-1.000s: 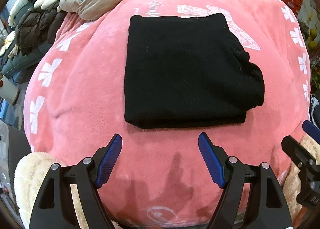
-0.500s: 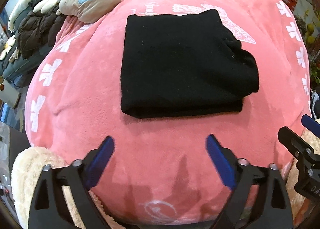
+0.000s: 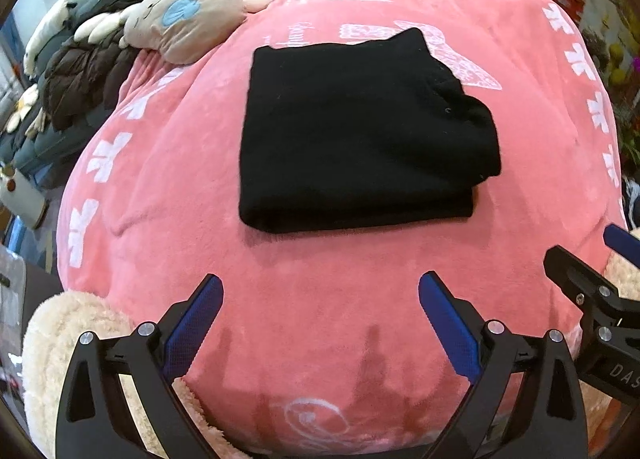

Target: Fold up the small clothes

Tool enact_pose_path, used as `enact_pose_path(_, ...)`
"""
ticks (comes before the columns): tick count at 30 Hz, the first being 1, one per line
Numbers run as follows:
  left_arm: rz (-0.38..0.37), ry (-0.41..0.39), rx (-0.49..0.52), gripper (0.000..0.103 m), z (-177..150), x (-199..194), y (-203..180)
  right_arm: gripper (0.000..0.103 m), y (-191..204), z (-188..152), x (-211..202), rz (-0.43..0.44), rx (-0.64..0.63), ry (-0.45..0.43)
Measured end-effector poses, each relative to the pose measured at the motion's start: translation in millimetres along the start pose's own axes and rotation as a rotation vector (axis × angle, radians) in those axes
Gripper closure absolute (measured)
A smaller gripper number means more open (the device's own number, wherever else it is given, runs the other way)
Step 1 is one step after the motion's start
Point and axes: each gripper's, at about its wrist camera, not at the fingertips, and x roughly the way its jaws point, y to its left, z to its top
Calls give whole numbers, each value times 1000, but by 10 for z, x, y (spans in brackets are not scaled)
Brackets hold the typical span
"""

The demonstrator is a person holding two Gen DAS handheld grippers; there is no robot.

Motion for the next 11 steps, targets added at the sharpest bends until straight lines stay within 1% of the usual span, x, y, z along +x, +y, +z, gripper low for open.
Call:
enact_pose_path(2,-8,-7,-21,7,0,-9,30,11,-6,-2,4,-3,4,0)
enact_pose_path(4,-9,-7,-32,9,4,-3,47,11,-4,-1,9,-5,6,1)
enact_pose_path(7,-19,14,-51,21,2,33,71,11,9,-6,12,-8,5,0)
enact_pose_path(11,-22,9,-56,21,-3,34,69,11,4,-8,9,-5,4,-1)
